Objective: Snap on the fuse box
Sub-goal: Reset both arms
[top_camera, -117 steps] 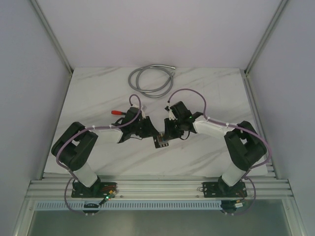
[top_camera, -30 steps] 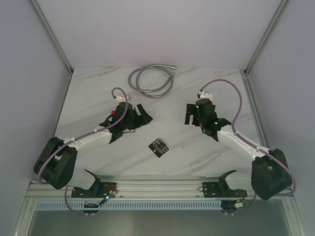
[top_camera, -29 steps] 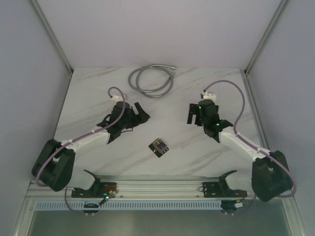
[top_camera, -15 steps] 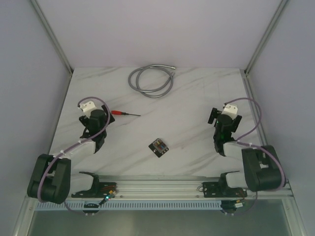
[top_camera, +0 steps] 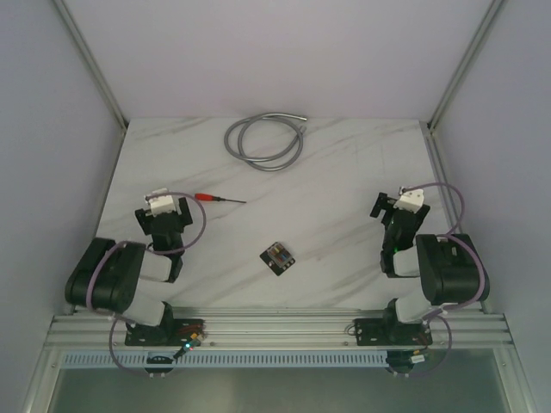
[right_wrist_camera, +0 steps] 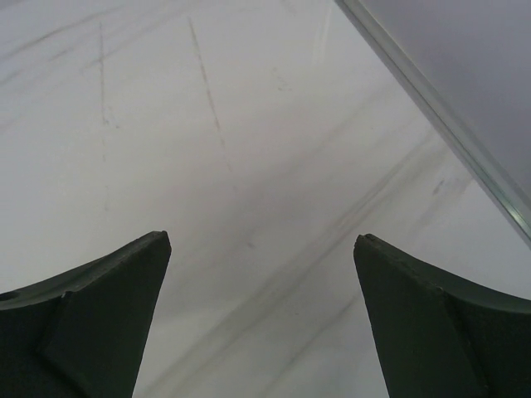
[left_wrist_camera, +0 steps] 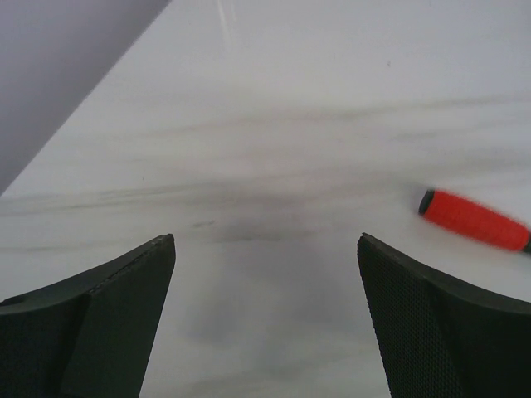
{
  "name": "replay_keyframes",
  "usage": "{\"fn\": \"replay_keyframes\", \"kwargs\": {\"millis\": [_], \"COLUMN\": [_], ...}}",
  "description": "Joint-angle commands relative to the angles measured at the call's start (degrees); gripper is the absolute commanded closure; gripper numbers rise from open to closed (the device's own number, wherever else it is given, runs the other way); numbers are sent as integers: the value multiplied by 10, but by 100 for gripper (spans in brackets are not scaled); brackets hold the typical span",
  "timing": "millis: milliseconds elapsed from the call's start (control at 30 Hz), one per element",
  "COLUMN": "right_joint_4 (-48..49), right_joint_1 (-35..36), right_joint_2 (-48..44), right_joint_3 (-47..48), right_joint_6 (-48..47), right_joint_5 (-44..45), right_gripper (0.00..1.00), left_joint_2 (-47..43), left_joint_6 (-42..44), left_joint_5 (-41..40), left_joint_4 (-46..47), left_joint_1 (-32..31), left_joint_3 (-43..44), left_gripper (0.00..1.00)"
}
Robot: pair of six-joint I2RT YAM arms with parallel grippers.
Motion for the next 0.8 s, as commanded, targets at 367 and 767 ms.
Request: {"fn": "replay_keyframes", "kwargs": {"millis": [367, 767], "right_joint_4": [26, 26], "right_joint_1": [-6, -6], "right_joint_2": [-6, -7], "right_joint_3": [10, 11], "right_joint_6": [4, 4], "right_joint_5": [-41, -41], "right_gripper": [0, 0], "left_joint_2": [57, 58], "left_joint_6": [36, 36], "left_joint_5": [149, 148], "left_joint_4": [110, 110], "left_joint_1": [46, 44], "left_joint_3": [5, 6], "left_gripper": [0, 0]}}
